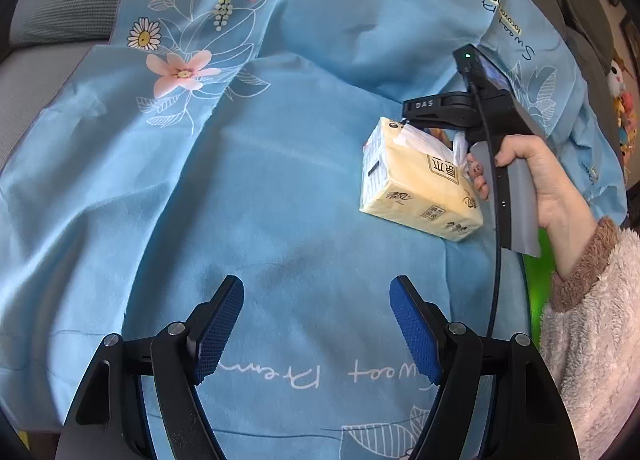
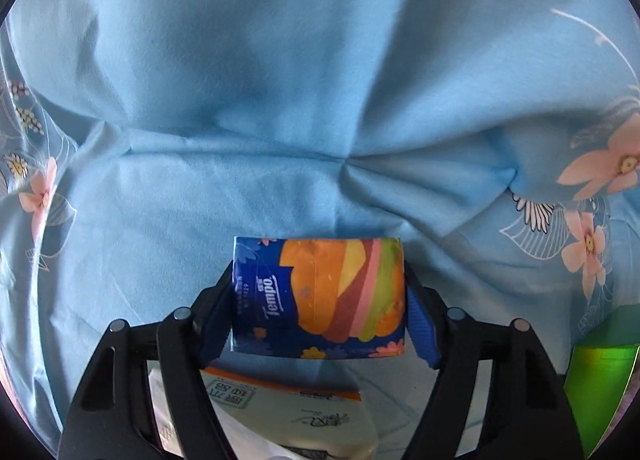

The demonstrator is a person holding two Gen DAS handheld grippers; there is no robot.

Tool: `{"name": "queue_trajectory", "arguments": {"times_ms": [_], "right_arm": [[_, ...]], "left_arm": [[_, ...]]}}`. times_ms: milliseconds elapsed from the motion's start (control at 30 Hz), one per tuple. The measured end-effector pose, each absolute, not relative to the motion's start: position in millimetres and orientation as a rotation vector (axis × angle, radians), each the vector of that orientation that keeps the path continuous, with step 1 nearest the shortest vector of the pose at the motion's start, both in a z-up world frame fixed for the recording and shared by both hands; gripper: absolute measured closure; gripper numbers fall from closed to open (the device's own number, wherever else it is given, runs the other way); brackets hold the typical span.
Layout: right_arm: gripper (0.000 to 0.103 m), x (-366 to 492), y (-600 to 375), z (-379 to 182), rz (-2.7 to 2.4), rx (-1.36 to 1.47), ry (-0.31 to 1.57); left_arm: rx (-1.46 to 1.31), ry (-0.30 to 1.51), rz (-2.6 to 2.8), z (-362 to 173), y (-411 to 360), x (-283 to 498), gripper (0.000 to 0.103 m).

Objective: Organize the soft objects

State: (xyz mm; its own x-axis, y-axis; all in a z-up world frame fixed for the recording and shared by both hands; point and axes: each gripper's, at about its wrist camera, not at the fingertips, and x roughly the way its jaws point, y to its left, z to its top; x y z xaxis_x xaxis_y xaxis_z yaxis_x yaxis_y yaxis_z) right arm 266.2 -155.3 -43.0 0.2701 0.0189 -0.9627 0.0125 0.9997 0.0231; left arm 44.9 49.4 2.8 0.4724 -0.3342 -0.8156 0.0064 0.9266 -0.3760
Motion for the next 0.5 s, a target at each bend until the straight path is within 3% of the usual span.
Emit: {"name": "queue_trajectory", "arguments": {"times_ms": [333, 500], "right_arm": [[0.031, 166.4, -192.6, 48.9, 0.028, 0.117, 1.110], [0.030, 72.6, -188.9, 43.4, 0.114, 0.170, 1.130]], "left_arm": [[-0.354, 1.043, -0.209, 10.7, 52.3, 27.3, 0.027], [-0.349, 1.055, -0.199, 6.1, 51.8, 16.0, 0.027]]}}
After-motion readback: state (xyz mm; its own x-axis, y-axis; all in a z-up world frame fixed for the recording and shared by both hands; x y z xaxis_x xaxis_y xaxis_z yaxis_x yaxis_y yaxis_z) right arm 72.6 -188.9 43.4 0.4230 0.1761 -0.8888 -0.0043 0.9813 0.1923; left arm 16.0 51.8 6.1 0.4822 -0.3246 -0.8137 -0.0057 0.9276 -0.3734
